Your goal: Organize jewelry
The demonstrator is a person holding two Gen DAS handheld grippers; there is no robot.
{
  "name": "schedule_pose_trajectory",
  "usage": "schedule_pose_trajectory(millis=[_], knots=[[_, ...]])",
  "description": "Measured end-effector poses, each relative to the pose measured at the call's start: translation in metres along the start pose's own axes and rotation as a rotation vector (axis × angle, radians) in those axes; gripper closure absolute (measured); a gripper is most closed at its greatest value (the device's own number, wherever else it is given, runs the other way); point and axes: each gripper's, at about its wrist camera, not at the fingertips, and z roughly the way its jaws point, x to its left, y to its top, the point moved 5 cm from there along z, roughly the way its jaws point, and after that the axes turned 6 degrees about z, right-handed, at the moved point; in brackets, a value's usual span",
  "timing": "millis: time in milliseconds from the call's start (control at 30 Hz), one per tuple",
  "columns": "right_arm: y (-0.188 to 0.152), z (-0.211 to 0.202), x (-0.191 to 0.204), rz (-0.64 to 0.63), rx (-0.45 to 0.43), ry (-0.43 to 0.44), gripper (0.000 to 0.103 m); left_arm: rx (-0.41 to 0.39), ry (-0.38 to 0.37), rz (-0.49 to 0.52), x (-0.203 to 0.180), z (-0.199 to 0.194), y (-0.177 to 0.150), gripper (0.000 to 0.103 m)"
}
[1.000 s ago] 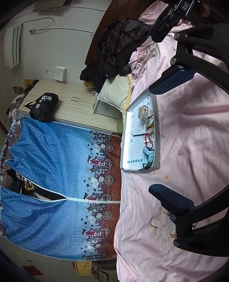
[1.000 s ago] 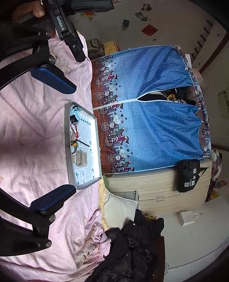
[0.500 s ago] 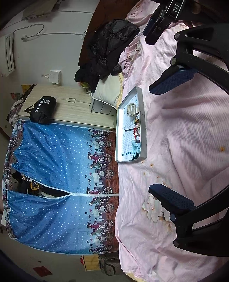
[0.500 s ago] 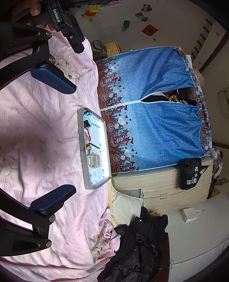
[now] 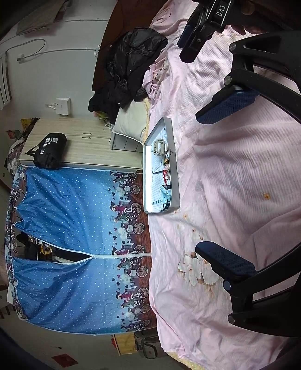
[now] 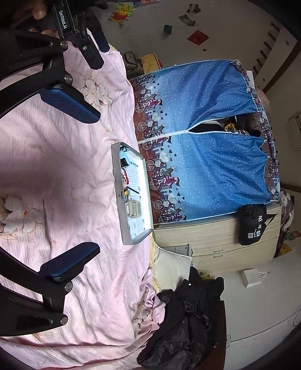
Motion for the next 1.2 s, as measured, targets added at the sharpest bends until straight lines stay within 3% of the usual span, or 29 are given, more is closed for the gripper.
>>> schedule_pose_trajectory(millis=[433,1200], knots=[[-0.009,0.016,-0.014,0.043,0.054,-0.02,0.0,0.028,0.023,-0.008,0.004,0.015,-0.009,0.003],[-0.01,0.016,-0.016,0.042,0.059,-0.023,0.0,0.029,0.032,-0.011,0.007,0.014,-0.012,0.003]])
